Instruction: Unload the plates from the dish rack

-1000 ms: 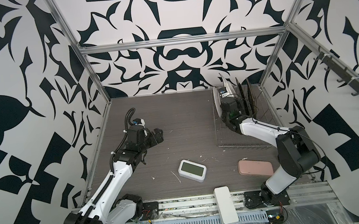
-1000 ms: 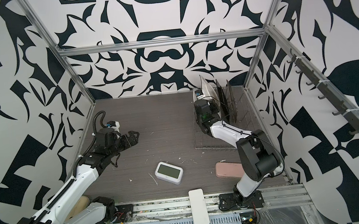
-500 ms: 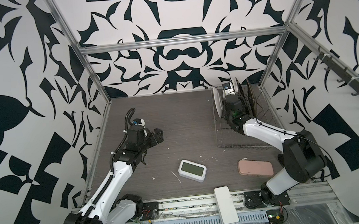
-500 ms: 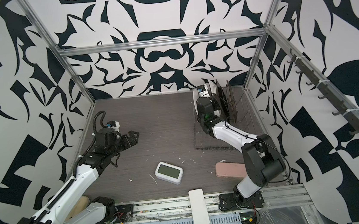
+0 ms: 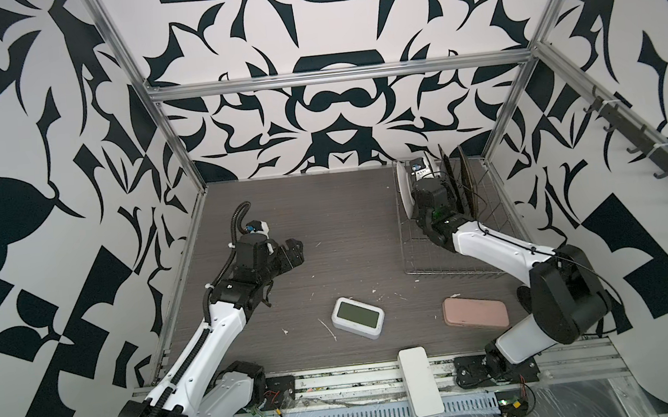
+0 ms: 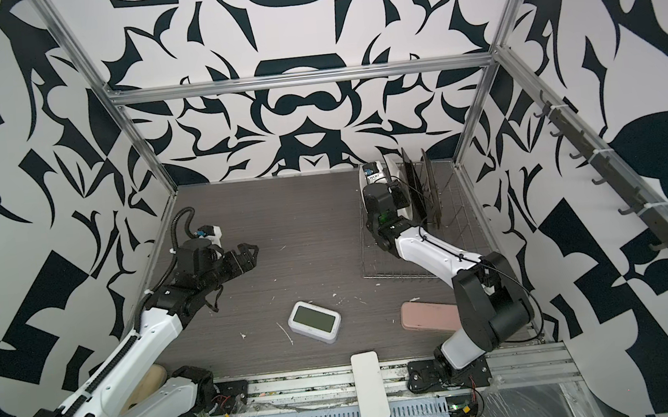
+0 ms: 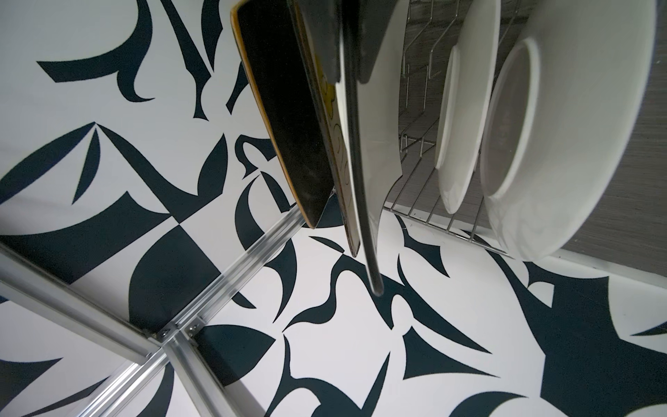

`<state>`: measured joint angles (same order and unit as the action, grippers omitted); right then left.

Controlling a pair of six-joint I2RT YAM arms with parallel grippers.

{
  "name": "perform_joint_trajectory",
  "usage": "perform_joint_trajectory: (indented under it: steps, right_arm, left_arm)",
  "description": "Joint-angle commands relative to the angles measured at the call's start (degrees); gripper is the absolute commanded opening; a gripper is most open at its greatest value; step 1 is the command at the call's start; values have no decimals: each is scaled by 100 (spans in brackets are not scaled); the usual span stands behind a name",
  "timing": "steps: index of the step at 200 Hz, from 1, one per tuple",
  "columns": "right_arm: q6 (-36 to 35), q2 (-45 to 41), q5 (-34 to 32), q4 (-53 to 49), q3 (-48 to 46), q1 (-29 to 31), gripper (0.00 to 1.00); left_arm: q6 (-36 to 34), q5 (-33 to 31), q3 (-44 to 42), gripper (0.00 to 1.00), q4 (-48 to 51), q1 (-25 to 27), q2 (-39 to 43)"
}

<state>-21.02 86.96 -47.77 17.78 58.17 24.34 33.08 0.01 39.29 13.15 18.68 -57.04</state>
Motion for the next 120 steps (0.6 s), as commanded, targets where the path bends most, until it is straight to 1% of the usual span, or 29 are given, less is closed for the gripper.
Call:
perform_joint_trajectory:
  steps: [1,28,74,120]
  right_arm:
    - [87,-569,-276,439,652,28,0]
    - [184,-692,-269,132,746,83,0]
    - [177,-887,-251,-66,806,177,0]
    - [278,-1024,-223,-408,919,402,0]
  left_arm:
    - [63,43,-129,98,135,13,131]
    - [93,87,-115,98,142,13,148]
    - [128,139,-90,98,152,13,192]
    - [249,208,-53,97,183,13,209]
